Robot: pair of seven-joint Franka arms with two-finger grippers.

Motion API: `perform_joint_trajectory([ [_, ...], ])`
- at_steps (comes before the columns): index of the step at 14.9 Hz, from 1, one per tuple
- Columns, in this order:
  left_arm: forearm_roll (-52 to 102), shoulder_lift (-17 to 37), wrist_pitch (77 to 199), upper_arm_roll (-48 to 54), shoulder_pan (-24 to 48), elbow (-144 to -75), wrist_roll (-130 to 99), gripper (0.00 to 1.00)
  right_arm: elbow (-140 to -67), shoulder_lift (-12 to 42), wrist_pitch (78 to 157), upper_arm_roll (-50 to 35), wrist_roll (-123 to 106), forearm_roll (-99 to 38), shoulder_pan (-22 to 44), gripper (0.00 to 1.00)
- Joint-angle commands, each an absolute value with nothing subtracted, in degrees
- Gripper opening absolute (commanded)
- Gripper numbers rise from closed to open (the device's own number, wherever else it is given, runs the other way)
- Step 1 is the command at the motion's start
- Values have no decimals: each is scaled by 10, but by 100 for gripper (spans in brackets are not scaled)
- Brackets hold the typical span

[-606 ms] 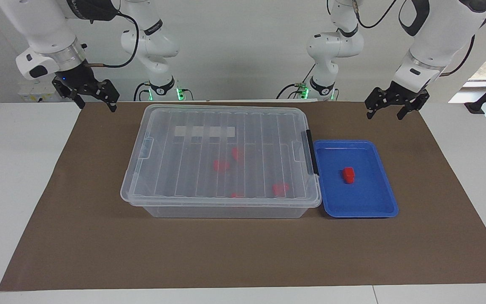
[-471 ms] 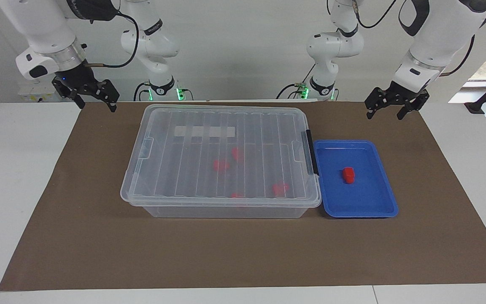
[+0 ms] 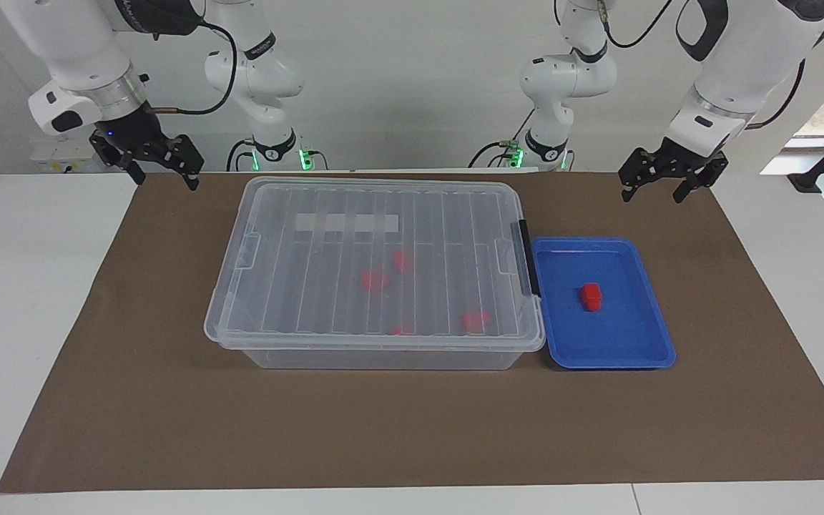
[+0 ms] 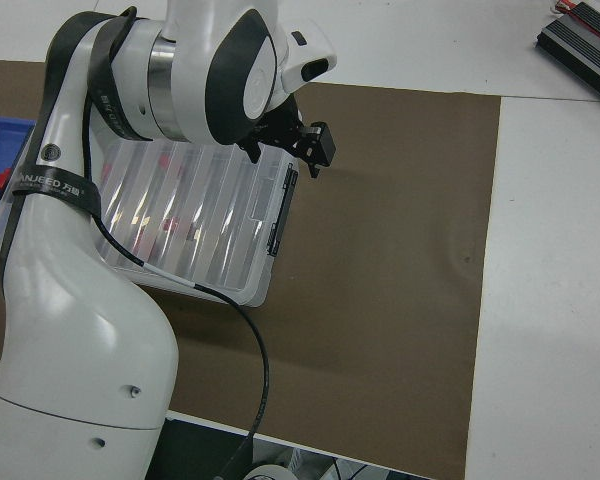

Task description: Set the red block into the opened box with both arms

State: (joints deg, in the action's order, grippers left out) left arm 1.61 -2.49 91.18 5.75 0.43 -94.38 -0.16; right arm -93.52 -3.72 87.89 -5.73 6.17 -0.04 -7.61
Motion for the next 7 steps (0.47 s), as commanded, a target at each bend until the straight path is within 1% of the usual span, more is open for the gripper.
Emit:
perform_joint_trajectory([
  [1,17,-37,909,59,-2,-954,4,100,-949,-35,910,-61,65,-11,-62,100],
  [2,17,-37,909,60,-2,-954,4,100,-953,-28,928,-60,66,-12,-55,100],
  [5,17,-37,909,60,-2,-954,5,100,-1015,-29,1007,-61,106,-12,-26,100],
  [7,17,-37,909,60,-2,-954,5,100,-1032,-15,1030,-60,121,-12,-12,100],
])
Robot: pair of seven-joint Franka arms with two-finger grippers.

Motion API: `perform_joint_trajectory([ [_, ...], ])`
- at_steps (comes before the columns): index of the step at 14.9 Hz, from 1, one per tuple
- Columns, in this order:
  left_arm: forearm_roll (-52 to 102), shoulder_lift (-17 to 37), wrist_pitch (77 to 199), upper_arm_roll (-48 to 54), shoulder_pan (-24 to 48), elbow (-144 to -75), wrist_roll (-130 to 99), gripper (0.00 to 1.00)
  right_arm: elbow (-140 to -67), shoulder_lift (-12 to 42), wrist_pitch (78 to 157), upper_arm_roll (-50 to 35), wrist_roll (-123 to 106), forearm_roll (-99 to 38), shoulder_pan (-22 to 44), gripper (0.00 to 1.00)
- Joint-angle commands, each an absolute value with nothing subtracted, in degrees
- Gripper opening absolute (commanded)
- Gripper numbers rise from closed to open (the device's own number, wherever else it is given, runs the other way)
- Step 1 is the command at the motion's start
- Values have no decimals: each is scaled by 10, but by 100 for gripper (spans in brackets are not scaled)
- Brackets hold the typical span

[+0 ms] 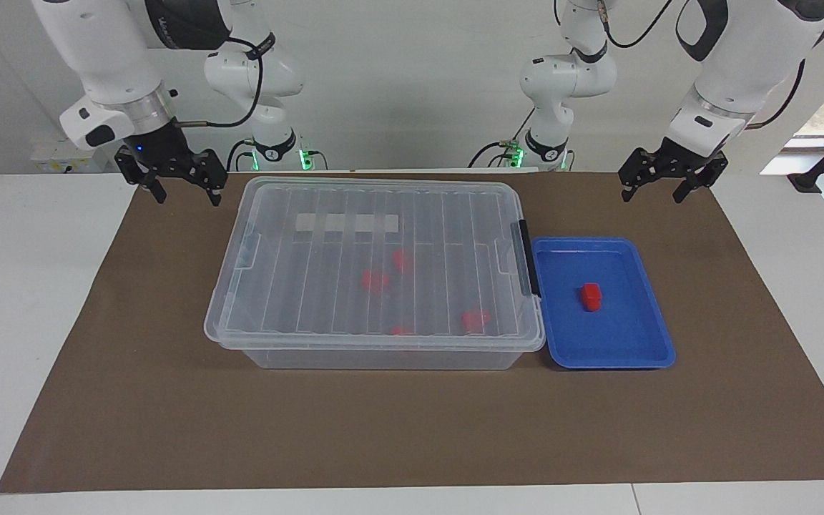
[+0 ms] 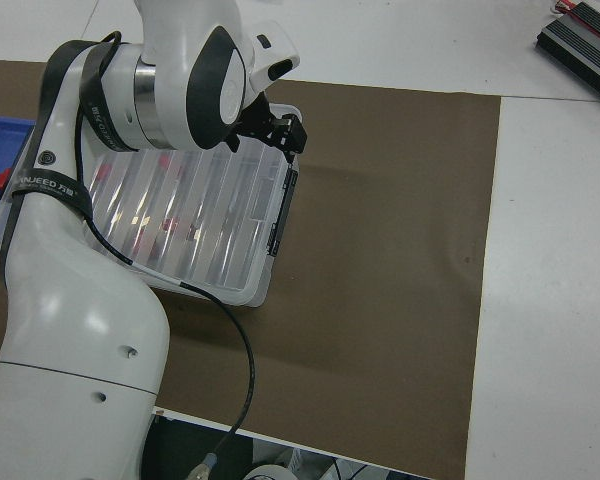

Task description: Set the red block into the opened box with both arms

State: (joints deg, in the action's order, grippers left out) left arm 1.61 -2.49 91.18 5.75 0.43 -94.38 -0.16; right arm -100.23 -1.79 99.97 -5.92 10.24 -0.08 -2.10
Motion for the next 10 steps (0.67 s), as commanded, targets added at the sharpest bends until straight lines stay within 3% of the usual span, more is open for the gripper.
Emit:
perform_joint_trajectory([
  [1,17,-37,909,60,-2,-954,4,100,-1037,-9,1034,-61,122,-12,-12,100],
  [10,17,-43,890,60,4,-955,-2,100,-1114,-7,1077,-58,117,-11,-23,100],
])
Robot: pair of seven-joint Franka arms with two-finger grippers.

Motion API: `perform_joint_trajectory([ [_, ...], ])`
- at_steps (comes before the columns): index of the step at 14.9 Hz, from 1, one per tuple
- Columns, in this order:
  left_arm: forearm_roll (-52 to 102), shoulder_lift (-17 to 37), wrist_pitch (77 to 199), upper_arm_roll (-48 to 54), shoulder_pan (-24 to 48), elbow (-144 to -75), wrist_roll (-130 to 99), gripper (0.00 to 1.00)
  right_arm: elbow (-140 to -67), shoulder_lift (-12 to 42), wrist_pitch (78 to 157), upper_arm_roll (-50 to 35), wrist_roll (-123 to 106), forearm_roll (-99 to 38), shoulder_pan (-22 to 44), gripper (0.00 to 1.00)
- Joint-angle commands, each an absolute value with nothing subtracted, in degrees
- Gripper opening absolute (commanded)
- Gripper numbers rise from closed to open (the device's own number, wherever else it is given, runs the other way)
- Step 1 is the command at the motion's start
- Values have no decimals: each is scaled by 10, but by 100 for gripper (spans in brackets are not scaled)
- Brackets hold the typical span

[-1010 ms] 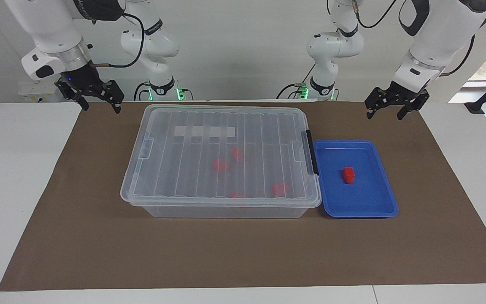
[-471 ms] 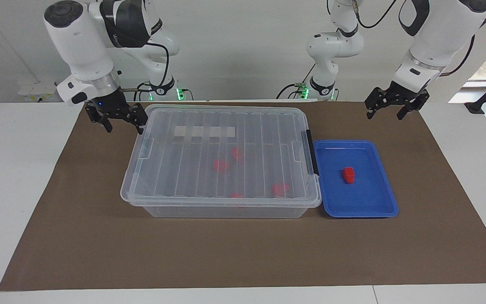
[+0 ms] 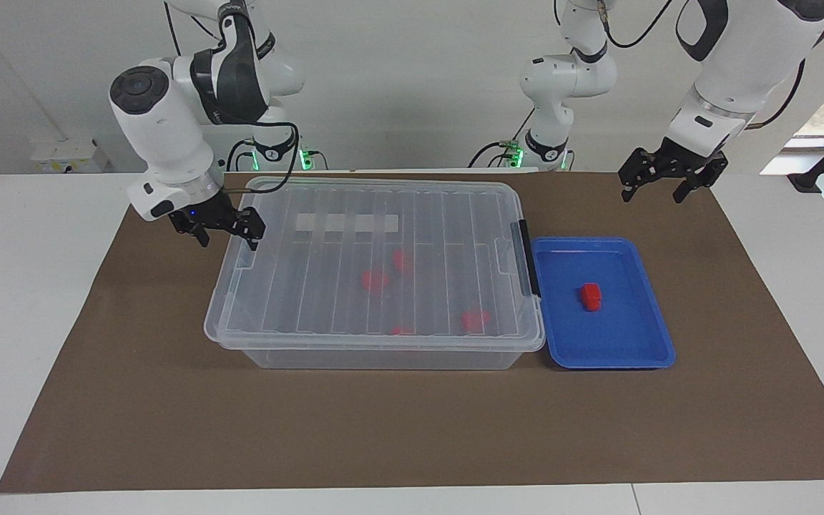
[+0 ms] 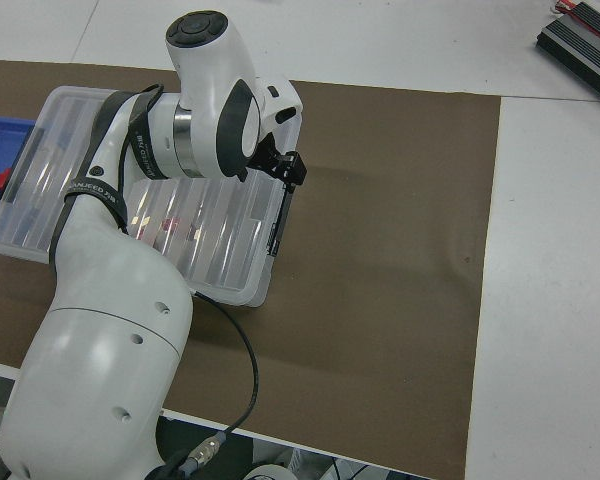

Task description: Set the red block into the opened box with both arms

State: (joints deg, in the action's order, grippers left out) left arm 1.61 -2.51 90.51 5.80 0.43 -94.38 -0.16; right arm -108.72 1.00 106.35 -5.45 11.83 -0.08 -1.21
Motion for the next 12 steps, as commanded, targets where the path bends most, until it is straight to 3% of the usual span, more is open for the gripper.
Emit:
perform_joint_trajectory([
  [1,17,-42,901,61,6,-958,-5,100,-1121,-10,1078,-58,117,-11,-34,100],
  [12,17,-41,1184,61,4,-1180,10,100,-1165,-23,1105,-58,71,-5,-83,100],
])
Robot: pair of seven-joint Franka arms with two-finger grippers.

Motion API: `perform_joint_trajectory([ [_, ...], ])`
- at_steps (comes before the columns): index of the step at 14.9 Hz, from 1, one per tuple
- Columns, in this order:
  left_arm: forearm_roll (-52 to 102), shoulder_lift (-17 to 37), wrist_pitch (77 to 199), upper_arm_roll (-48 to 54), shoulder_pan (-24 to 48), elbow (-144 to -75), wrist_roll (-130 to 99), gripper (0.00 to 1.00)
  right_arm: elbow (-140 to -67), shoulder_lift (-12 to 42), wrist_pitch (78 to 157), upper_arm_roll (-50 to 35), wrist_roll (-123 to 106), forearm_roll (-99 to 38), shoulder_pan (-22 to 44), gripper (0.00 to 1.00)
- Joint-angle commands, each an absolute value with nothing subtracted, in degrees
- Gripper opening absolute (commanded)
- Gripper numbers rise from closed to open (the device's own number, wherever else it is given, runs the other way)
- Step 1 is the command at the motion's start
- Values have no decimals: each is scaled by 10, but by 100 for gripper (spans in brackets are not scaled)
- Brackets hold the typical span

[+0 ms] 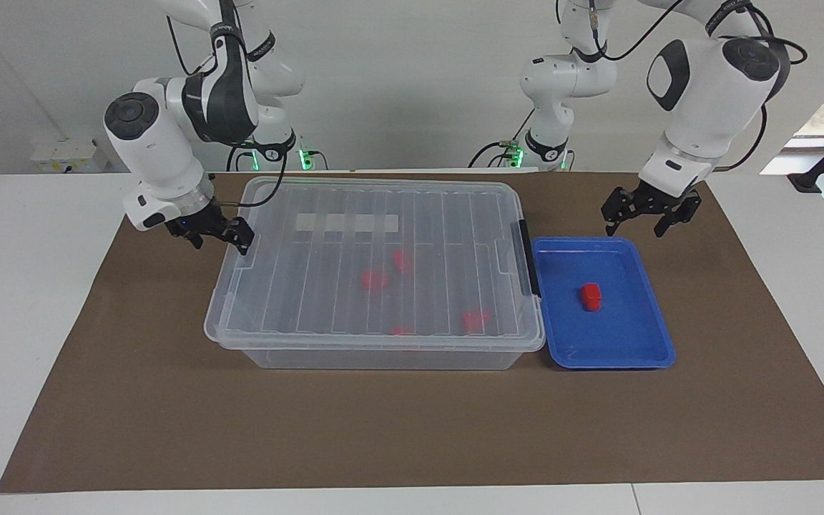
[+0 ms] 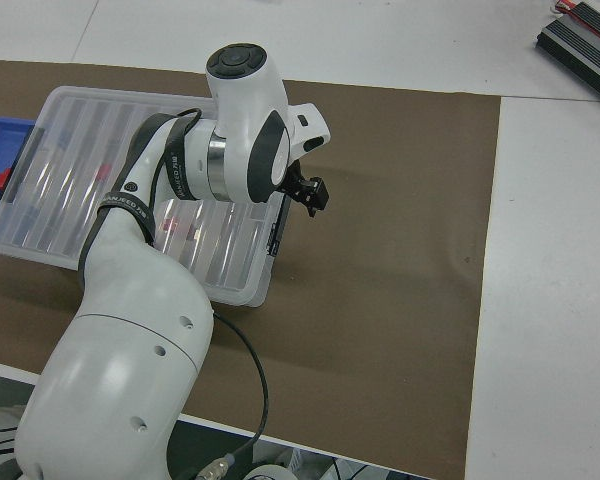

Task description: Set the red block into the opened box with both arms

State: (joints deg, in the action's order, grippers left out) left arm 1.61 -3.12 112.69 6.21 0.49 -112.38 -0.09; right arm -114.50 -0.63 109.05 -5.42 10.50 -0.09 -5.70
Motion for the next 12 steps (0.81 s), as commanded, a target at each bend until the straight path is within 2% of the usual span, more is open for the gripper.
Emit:
perform_joint_trajectory([
  [1,17,-30,1214,61,7,-1203,10,100,-1165,-23,1105,-58,56,-3,-92,100],
  [4,17,-5,1294,61,7,-1250,10,100,-1165,-23,1105,-57,30,-1,-112,100],
  [9,17,62,1395,61,8,-1277,14,100,-1165,-22,1123,-57,-36,5,-156,100],
  [12,17,73,1430,61,8,-1299,23,100,-1165,-20,1129,-57,-68,11,-175,100],
])
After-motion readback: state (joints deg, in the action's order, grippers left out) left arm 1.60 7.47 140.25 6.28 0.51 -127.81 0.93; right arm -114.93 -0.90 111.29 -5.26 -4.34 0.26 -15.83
